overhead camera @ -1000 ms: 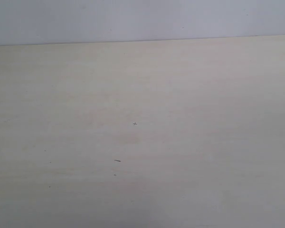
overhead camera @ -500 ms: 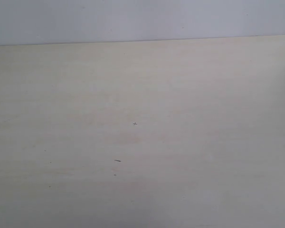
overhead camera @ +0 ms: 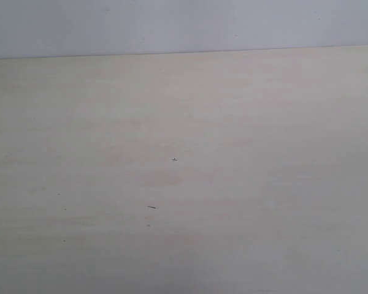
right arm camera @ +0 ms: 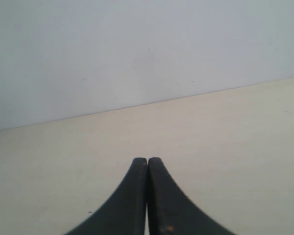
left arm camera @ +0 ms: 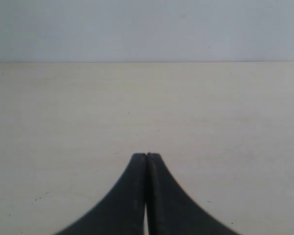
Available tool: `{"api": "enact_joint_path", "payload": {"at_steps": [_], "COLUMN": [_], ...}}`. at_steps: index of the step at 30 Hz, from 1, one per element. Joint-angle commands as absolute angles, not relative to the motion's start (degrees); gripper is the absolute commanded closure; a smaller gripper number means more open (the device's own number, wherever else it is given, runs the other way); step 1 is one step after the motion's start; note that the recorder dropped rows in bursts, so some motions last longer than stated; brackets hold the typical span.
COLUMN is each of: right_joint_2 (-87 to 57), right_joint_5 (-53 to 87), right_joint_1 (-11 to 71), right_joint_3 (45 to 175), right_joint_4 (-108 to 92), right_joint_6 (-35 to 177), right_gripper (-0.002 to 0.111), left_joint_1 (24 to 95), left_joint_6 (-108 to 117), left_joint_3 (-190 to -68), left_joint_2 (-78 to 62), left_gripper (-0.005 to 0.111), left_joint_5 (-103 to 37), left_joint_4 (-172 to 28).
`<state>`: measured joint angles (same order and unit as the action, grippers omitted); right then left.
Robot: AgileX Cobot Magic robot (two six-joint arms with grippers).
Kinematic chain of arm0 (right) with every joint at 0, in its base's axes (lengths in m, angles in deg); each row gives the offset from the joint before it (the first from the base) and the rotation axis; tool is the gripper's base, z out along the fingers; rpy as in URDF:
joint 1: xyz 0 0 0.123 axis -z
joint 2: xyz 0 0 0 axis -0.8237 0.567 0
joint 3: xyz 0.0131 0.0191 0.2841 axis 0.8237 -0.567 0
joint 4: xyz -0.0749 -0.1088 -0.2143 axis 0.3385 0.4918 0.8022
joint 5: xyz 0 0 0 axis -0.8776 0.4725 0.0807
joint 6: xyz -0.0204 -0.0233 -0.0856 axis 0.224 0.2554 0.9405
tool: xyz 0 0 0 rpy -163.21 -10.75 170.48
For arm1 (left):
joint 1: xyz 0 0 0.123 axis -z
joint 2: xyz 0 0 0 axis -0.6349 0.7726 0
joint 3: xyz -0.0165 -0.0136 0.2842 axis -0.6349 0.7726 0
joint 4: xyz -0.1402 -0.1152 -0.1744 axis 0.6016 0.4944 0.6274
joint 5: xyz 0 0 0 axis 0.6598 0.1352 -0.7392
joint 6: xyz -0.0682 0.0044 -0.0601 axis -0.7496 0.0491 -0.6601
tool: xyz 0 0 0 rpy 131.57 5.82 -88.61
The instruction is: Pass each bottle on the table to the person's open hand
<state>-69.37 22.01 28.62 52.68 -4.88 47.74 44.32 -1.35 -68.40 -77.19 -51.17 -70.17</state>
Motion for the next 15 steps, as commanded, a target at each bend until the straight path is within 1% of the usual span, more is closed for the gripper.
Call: {"api": "enact_joint_path", "payload": {"at_steps": [1,15], "right_joint_2": [-69.6,-69.6], "right_joint_5": [21.3,21.3], "right_joint_1": [28.8,28.8], "right_joint_3": [52.6,52.6], "right_joint_4": [-4.7,-4.7], "right_joint_6": [47.8,47.8], "right_gripper": [0.108,0.108], "left_joint_1": [44.1,44.1], "left_joint_6": [-1.6,-1.6], "left_joint_3": [-68.2,-68.2], "left_joint_2": [-77.5,-76.8], "left_gripper": [0.107,0.107], "left_joint_5": [-51.1,-51.1], "left_joint_4": [-70.2,-70.2]}}
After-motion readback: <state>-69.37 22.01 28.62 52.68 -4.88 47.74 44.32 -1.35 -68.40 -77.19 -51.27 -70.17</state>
